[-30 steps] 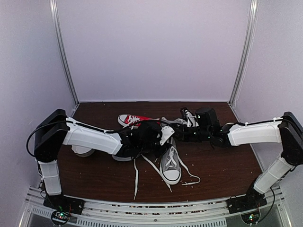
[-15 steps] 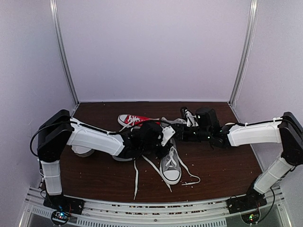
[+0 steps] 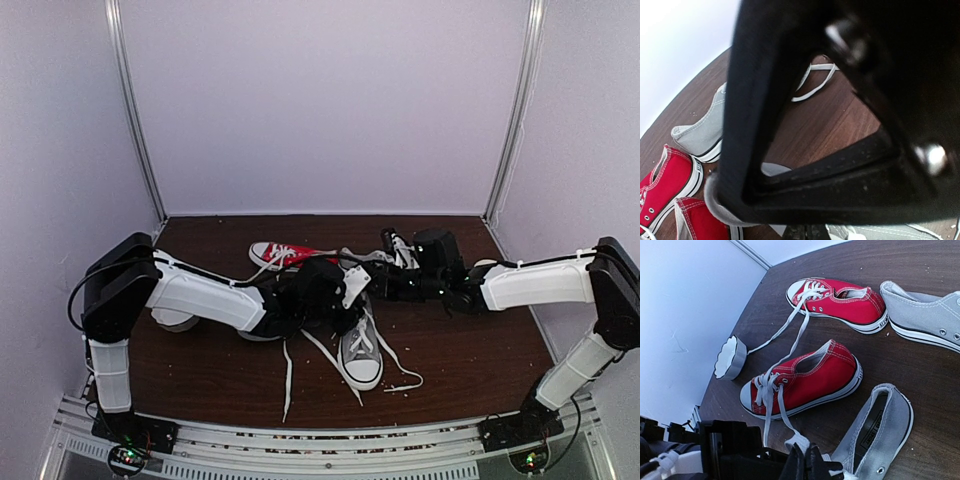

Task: Tie the shoes
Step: Fold the half-tied shoelace, then pick up the half-tied shoelace from the center of the board.

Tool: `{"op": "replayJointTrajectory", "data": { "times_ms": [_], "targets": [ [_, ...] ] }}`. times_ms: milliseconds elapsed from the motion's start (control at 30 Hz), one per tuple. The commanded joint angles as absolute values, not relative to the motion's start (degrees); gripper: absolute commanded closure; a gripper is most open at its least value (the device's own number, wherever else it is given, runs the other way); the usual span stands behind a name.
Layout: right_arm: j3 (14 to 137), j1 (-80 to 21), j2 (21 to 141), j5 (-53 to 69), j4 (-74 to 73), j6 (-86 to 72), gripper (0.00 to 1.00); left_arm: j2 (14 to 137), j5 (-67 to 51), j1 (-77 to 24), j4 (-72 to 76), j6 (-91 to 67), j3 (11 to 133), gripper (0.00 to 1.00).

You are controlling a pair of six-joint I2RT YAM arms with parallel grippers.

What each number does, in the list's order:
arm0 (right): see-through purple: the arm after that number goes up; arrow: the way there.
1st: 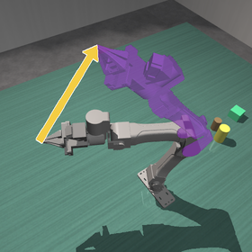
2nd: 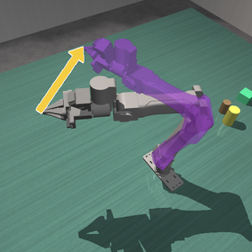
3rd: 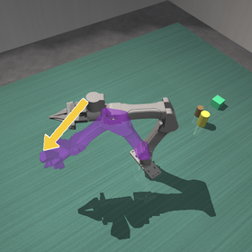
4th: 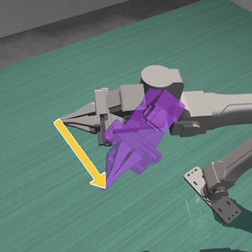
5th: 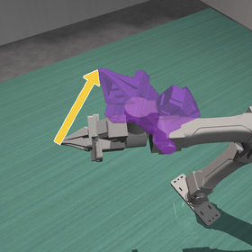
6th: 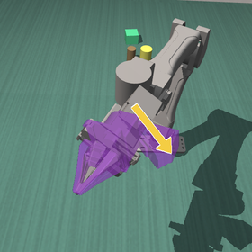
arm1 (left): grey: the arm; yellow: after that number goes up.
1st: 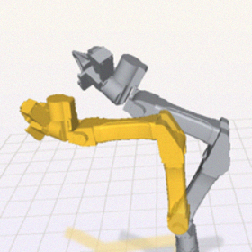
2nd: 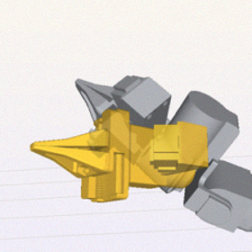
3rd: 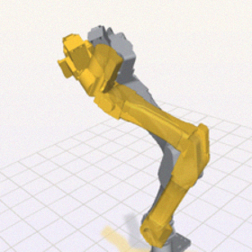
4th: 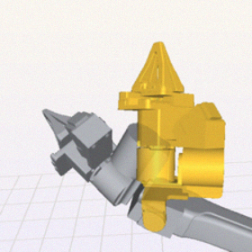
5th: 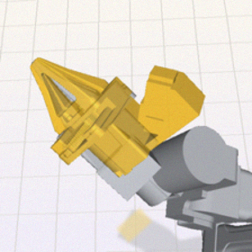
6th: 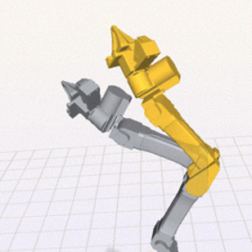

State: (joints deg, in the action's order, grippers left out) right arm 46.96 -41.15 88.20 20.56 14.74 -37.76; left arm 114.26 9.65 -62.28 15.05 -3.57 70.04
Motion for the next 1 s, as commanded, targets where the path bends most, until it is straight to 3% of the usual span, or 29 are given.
{"op": "replayJointTrajectory", "data": {
  "times_ms": [0,100,200,367,533,700,967],
  "targets": [
    [47.54,-41.41,86.69,20.22,10.66,-35.29,0.86,114.06,11.29,-62.58,20.67,-4.45,69.26,1.0],
    [49.36,-41.41,83.74,16.87,0.6,-31.24,0.7,113.59,11.98,-62.5,22.23,-4.72,67.88,1.0],
    [50.2,-41.31,79.99,11.45,-10.59,-27.78,0.63,113.54,11.8,-62.49,23.16,-4.62,67.21,1.0],
    [49.39,-41.24,72.61,3.65,-25.88,-25.31,0.6,113.29,11.67,-62.49,24.96,-4.43,65.91,1.0],
    [48.16,-43.55,69.16,8.95,-35.28,-19.96,0.61,113.07,11.81,-62.48,26.45,-4.32,64.93,1.0],
    [49.96,-47.93,72.92,10.26,-45.92,-16.17,0.61,113.11,11.76,-62.49,26.65,-4.31,64.86,1.0],
    [50.75,-55.02,83.21,15.31,-46.01,-11.48,0.53,113.09,11.39,-62.49,27.15,-3.99,64.57,1.0]
  ]
}}
